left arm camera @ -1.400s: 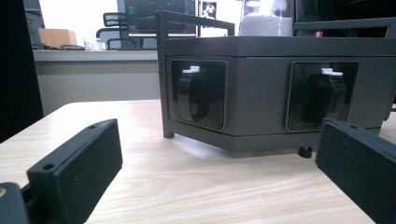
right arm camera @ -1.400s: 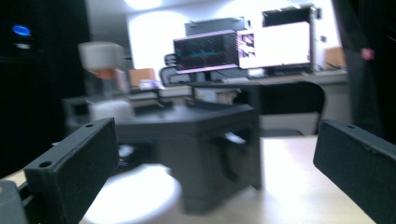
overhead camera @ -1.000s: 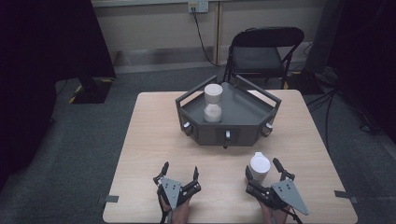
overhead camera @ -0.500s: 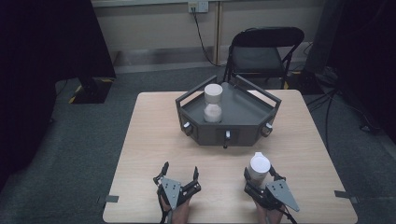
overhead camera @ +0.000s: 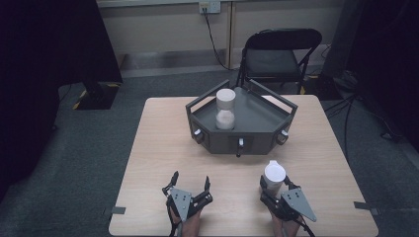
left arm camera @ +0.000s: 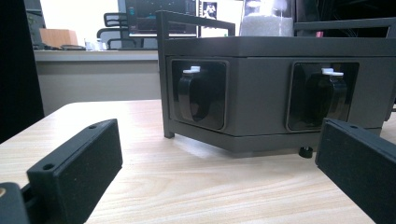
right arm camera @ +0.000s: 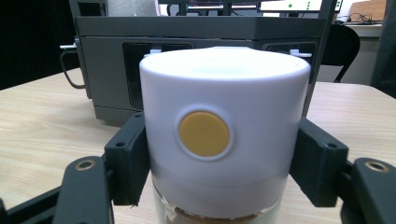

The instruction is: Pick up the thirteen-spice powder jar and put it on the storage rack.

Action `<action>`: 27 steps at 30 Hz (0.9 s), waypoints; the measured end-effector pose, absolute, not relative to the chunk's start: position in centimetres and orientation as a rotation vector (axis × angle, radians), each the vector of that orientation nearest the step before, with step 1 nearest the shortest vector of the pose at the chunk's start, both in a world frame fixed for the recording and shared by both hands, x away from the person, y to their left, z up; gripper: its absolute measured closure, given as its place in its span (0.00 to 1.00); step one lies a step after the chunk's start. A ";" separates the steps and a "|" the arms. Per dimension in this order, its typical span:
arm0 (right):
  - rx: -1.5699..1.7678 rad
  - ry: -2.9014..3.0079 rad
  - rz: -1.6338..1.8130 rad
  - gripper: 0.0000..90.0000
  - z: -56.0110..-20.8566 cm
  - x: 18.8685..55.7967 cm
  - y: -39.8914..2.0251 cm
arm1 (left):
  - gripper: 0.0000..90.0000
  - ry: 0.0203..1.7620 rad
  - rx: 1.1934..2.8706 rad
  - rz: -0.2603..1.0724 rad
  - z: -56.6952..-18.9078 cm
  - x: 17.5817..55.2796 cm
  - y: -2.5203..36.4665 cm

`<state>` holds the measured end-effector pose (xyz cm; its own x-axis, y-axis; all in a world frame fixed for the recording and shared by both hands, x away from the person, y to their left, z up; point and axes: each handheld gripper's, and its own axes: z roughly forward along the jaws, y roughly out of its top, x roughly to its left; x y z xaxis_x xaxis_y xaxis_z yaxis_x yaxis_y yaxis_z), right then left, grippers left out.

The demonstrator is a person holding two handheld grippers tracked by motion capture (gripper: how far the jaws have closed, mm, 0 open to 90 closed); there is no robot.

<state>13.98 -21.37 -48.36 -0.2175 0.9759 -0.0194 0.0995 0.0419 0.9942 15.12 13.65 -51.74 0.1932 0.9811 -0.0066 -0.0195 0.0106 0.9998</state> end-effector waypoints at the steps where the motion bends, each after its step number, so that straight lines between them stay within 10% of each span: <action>1: 1.148 1.464 1.291 0.34 -48.3 14.0 -21.3 | 0.00 1.055 1.274 1.069 -51.7 15.1 13.7; 27: 1.128 1.558 1.337 0.34 -46.5 14.6 -22.8 | 0.00 1.054 1.273 1.068 -51.7 15.1 13.7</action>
